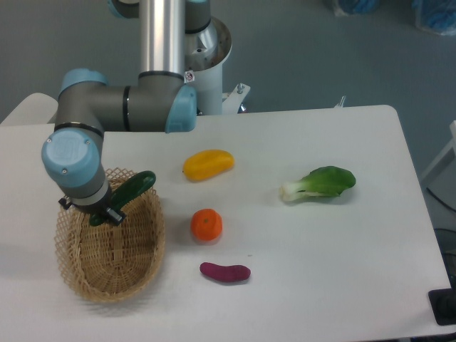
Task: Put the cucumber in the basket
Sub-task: 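Lower the cucumber into the basket and open the gripper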
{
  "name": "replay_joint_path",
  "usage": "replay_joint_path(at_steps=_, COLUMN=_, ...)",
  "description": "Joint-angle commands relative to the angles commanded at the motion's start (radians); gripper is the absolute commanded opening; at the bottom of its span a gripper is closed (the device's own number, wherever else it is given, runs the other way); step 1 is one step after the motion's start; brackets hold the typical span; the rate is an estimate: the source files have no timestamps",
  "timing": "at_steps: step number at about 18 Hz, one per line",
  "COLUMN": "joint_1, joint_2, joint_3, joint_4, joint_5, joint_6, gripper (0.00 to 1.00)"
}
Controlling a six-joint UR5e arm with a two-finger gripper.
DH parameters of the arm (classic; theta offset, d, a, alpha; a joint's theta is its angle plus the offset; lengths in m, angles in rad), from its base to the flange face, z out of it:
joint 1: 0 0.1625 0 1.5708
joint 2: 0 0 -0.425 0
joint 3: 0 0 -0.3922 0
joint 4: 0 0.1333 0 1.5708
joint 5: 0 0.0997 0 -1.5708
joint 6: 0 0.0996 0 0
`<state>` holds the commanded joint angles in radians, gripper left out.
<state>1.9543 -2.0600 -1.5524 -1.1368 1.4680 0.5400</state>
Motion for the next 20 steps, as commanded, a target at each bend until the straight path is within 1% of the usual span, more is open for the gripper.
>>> replay_joint_path(at_steps=3, joint_1=0.0, joint_2=-0.012, joint_3=0.018, joint_4=0.006, joint_5=0.0, joint_6=0.003, gripper=0.25)
replay_joint_path(at_steps=6, joint_1=-0.005, joint_2=-0.026, joint_3=0.034, joint_4=0.008, joint_5=0.003, joint_6=0.014, gripper=0.39)
replay_joint_path(at_steps=7, joint_1=-0.006, joint_2=-0.026, joint_3=0.032, joint_4=0.011, joint_5=0.002, joint_6=0.015, gripper=0.54)
replay_joint_path(at_steps=8, joint_1=-0.006, joint_2=-0.028, joint_3=0.035, joint_4=0.009, joint_5=0.0, joint_6=0.015, gripper=0.73)
replay_joint_path(at_steps=9, joint_1=-0.006, joint_2=-0.028, joint_3=0.038, joint_4=0.009, joint_5=0.0, joint_6=0.014, gripper=0.94)
replay_joint_path(at_steps=10, joint_1=-0.005, joint_2=-0.025, joint_3=0.041, joint_4=0.009, joint_5=0.002, joint_6=0.014, gripper=1.0)
replay_joint_path(at_steps=13, joint_1=0.003, joint_2=-0.012, joint_3=0.055, joint_4=0.0, joint_5=0.003, joint_6=0.014, gripper=1.0)
replay_joint_path(at_steps=16, joint_1=0.038, joint_2=0.001, joint_3=0.067, joint_4=0.0, joint_5=0.008, joint_6=0.026, gripper=1.0)
replay_joint_path(at_steps=17, joint_1=0.06, joint_2=0.003, joint_3=0.084, joint_4=-0.006, joint_5=0.008, joint_6=0.056, gripper=1.0)
replay_joint_path(at_steps=20, joint_1=0.129, joint_2=0.02, joint_3=0.1, joint_4=-0.032, joint_5=0.006, joint_6=0.196, gripper=1.0)
